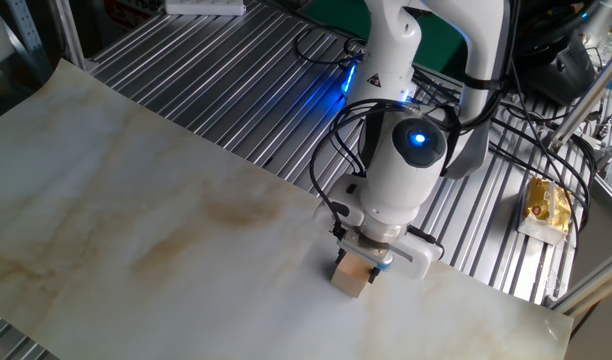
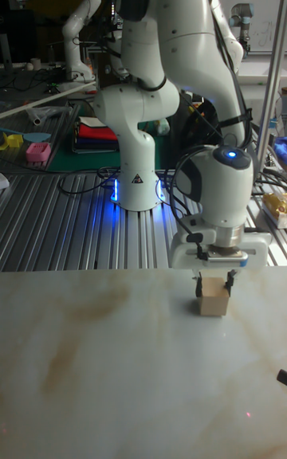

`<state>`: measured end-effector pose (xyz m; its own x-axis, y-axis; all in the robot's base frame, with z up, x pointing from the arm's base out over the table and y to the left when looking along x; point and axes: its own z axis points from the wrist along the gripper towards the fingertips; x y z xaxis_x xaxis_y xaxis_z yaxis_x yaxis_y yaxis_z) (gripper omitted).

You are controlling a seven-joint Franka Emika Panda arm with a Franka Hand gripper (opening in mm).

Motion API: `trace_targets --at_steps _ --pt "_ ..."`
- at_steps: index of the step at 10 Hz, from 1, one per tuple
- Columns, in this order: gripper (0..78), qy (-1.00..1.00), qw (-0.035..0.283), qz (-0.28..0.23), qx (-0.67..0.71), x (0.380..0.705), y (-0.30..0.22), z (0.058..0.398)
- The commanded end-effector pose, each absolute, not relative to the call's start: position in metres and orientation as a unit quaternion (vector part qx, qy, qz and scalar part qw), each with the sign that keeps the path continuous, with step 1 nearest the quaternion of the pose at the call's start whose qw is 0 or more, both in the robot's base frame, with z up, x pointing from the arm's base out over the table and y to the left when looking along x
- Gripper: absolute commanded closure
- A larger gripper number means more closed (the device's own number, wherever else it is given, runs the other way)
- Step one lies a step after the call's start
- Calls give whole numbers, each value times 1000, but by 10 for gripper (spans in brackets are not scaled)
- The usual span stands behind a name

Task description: Pick up the small block on the left and move it to the right

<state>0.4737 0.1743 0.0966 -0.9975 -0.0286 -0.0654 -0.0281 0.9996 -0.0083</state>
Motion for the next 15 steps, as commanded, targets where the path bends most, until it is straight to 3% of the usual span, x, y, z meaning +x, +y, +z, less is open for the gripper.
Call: trace_targets --at_steps 1,15 --pt "763 999 35 -3 -14 475 175 96" --pt "763 999 41 6 1 475 175 94"
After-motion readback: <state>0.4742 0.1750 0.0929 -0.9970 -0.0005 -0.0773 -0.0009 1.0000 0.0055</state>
